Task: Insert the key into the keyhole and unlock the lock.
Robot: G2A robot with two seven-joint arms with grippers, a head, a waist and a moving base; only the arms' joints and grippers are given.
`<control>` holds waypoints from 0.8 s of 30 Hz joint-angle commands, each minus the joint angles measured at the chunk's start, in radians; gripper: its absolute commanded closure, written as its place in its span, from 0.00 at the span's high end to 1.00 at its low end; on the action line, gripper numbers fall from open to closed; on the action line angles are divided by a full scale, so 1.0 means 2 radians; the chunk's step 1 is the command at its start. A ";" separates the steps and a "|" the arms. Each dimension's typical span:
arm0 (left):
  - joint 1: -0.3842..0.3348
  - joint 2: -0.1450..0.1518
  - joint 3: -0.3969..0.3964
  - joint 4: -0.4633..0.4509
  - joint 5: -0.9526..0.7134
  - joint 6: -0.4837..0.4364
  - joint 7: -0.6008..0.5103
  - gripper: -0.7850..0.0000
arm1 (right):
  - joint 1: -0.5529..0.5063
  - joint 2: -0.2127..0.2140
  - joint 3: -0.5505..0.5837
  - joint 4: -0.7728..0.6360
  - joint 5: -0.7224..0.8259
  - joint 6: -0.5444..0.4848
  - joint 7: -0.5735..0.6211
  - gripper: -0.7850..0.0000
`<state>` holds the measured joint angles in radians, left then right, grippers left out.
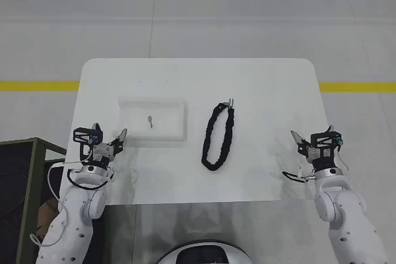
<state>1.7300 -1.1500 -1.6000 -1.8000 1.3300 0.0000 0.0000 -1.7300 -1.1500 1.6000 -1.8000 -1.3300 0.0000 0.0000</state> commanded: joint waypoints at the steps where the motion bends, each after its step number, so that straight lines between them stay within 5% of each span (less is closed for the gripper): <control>1: 0.000 0.000 0.000 0.000 0.000 0.000 0.000 0.76 | 0.000 0.000 0.000 0.000 0.000 0.000 0.000 0.89; 3: 0.000 0.000 0.000 0.000 0.000 0.000 0.000 0.76 | 0.000 0.000 0.000 0.000 0.000 0.000 0.000 0.89; 4: -0.002 0.000 0.000 -0.002 -0.005 -0.006 -0.004 1.00 | 0.000 0.000 0.000 0.000 0.000 0.000 0.000 1.00; 9: -0.074 0.001 -0.014 -0.036 -0.094 -0.042 -0.121 1.00 | 0.000 0.000 0.000 0.000 0.000 0.000 0.000 1.00; 12: -0.162 0.002 -0.019 -0.031 -0.207 -0.052 -0.271 1.00 | 0.000 0.000 0.000 0.000 0.000 0.000 0.000 1.00; 17: -0.349 0.003 0.023 0.072 -0.346 -0.020 -0.535 1.00 | 0.000 0.000 0.000 0.000 0.000 0.000 0.000 1.00; 20: -0.411 0.002 0.051 0.135 -0.362 -0.017 -0.567 1.00 | 0.000 0.000 0.000 0.000 0.000 0.000 0.000 1.00; 24: -0.426 -0.001 0.062 0.177 -0.416 -0.011 -0.577 1.00 | 0.000 0.000 0.000 0.000 0.000 0.000 0.000 1.00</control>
<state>0.8756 -1.1521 -1.4723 -1.4571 0.5360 -0.0196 -1.1560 -1.7300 -1.1500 1.6000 -1.8000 -1.3300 0.0000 0.0000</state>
